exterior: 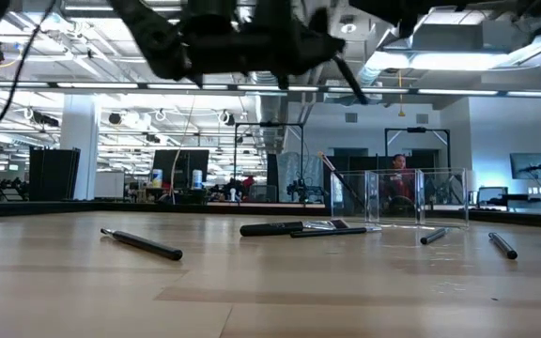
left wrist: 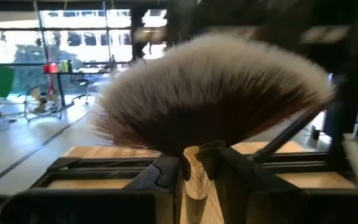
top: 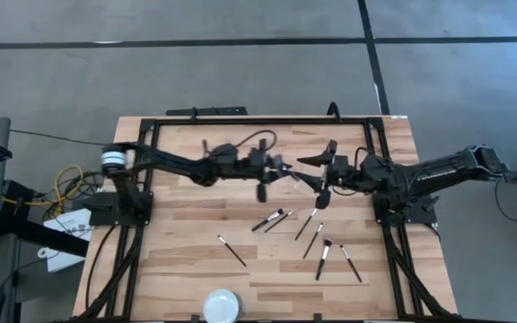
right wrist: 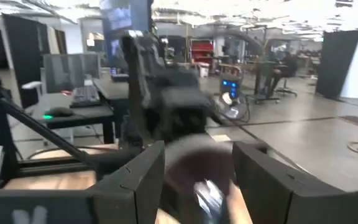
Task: Pick & Place Makeup Brushes
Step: Put the black highlighter brush into the makeup organizer
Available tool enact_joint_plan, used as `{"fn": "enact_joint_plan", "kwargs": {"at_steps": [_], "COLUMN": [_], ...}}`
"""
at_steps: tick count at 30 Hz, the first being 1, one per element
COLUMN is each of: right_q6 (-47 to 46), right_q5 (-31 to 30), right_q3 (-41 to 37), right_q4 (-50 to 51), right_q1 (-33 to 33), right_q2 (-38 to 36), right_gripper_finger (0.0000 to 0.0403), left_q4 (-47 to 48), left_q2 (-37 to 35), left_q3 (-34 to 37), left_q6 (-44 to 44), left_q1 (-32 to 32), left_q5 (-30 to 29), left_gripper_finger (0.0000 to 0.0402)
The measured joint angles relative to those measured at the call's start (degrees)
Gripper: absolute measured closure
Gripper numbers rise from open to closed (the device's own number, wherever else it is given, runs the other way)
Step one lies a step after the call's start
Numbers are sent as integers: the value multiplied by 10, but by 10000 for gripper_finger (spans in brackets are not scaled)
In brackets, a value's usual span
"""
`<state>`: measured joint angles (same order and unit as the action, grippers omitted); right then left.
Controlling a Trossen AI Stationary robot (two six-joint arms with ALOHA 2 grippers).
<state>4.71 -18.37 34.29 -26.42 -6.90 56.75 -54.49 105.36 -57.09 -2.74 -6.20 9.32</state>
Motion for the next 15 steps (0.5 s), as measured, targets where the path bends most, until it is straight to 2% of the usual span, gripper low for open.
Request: {"fn": "enact_joint_plan", "kwargs": {"at_steps": [6, 15], "right_q6": [28, 28], "right_q5": [0, 0], "right_q3": [0, 0], "right_q4": [10, 28], "right_q1": [-14, -13], "right_q2": [-1, -1], "right_gripper_finger": [226, 232], "left_q4": [1, 0], "left_q2": [104, 180], "left_q3": [-75, -95], "left_q6": [0, 0], "left_q1": [-3, -3], "left_q5": [-18, -39], "left_gripper_finger": [337, 334]}}
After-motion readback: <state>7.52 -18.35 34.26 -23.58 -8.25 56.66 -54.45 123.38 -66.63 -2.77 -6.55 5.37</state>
